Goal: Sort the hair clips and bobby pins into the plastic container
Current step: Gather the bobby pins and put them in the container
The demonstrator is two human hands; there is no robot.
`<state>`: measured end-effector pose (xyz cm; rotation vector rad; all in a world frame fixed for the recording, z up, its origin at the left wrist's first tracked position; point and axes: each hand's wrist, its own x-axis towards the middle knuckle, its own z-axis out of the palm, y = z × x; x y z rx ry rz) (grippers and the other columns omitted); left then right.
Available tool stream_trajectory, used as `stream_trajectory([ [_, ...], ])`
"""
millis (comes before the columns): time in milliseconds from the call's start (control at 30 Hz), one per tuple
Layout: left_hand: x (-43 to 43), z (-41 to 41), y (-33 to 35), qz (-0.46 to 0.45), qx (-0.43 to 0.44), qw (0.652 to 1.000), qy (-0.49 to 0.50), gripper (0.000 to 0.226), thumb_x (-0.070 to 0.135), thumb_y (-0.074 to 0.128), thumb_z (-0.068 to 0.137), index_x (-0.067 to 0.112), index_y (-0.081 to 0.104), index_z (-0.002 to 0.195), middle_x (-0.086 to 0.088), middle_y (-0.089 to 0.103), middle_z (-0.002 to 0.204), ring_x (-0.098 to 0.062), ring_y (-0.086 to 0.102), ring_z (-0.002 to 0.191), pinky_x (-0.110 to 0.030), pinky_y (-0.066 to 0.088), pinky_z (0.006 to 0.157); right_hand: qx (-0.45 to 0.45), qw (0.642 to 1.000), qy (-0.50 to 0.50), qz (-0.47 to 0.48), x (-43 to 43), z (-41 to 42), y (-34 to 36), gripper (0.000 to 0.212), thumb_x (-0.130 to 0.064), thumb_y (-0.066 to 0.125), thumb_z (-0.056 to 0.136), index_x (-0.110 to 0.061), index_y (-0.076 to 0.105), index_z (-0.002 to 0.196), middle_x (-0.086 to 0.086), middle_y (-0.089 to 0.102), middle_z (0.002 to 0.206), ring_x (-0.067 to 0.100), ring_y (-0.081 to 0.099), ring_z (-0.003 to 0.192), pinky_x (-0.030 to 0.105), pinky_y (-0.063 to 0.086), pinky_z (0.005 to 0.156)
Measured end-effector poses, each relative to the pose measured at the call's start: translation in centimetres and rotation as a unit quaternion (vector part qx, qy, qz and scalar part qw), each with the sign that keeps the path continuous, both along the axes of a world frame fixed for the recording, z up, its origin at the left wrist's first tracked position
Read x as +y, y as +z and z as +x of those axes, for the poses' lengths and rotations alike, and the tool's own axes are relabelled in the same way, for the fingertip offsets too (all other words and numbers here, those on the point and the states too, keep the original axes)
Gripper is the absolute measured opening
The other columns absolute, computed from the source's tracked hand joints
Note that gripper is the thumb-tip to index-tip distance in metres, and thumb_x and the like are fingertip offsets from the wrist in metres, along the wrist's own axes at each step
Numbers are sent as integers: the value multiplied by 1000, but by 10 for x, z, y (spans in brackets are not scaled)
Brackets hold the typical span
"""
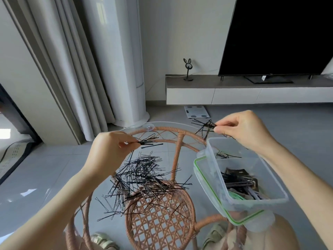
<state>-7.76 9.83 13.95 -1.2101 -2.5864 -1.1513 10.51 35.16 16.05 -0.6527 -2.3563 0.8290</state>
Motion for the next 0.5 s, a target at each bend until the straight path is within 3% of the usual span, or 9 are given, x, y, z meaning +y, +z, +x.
stream_trajectory([
  [133,18,6,3,3,0,1000,-9,8,15,74,75,16,77,82,3,64,69,6,53,37,-2,33,39,-57,997,-40,33,36,25,-1,9,-16,77,70,-16,74,79,-7,69,71,-3,62,65,10,44,61],
  [200,28,8,3,3,8,1000,-10,7,15,74,74,16,76,81,4,66,70,8,54,42,1,35,45,-111,991,-40,62,51,30,-11,8,-14,75,71,-13,74,79,0,72,76,8,62,69,20,42,64],
  [267,37,9,3,2,20,1000,-14,7,15,75,73,17,77,80,8,68,73,7,54,50,4,38,53,-165,983,-21,83,59,29,-25,9,-14,74,73,-11,74,82,5,74,81,13,61,71,22,39,66],
  [433,56,11,2,-1,38,999,-37,7,16,76,71,19,77,77,12,63,65,7,55,51,4,36,56,-229,969,39,88,63,18,-57,15,-16,70,77,-16,73,91,0,74,93,10,63,81,20,42,75],
  [500,66,15,4,1,49,998,-50,7,17,76,72,19,77,78,13,61,64,6,56,52,3,37,57,-238,968,51,59,66,18,-62,16,-20,71,75,-23,73,90,-7,73,88,-1,61,74,18,41,72],
])
